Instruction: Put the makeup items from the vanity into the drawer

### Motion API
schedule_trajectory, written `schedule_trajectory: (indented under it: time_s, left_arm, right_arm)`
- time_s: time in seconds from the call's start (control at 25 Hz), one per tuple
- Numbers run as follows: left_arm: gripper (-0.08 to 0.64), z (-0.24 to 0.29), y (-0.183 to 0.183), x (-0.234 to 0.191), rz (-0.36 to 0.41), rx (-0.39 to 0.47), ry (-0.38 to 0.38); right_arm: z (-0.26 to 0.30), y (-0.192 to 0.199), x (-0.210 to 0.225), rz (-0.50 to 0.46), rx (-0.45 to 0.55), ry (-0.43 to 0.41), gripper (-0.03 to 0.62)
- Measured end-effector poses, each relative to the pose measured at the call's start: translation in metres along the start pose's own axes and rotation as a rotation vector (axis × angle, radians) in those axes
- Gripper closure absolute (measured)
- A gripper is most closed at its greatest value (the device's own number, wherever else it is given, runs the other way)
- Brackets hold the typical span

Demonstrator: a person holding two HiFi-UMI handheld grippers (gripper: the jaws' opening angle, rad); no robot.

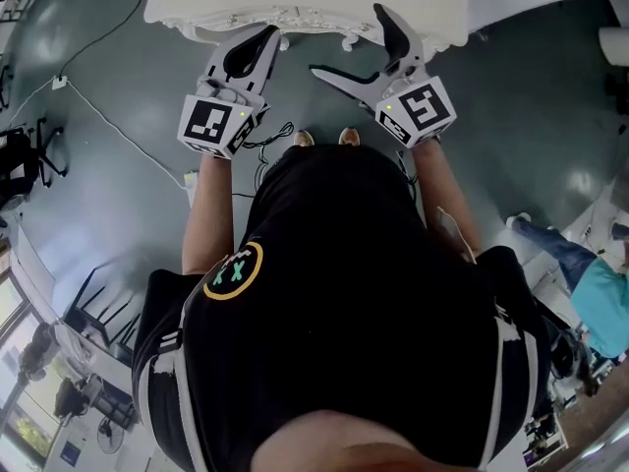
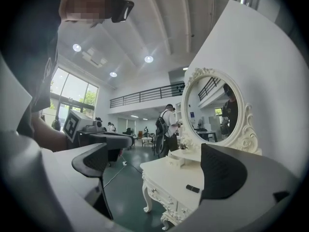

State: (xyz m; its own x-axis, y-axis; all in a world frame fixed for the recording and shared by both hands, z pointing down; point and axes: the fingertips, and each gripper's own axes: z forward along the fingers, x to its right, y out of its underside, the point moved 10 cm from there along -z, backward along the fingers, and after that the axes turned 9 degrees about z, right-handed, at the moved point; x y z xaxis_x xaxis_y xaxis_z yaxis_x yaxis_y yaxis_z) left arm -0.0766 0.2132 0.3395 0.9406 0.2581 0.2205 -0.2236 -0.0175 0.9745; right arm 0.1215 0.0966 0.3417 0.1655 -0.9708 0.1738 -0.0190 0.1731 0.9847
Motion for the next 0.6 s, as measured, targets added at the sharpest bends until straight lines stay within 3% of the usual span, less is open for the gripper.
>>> schedule_trajectory:
  time_s: [0.6]
  left_arm:
    - [0.538, 0.016, -0.005, 0.020, 0.010, -0.019, -0.035]
  right_arm:
    - [-0.018, 0.005, 0.022, -0.012, -0.002, -0.031, -0.008]
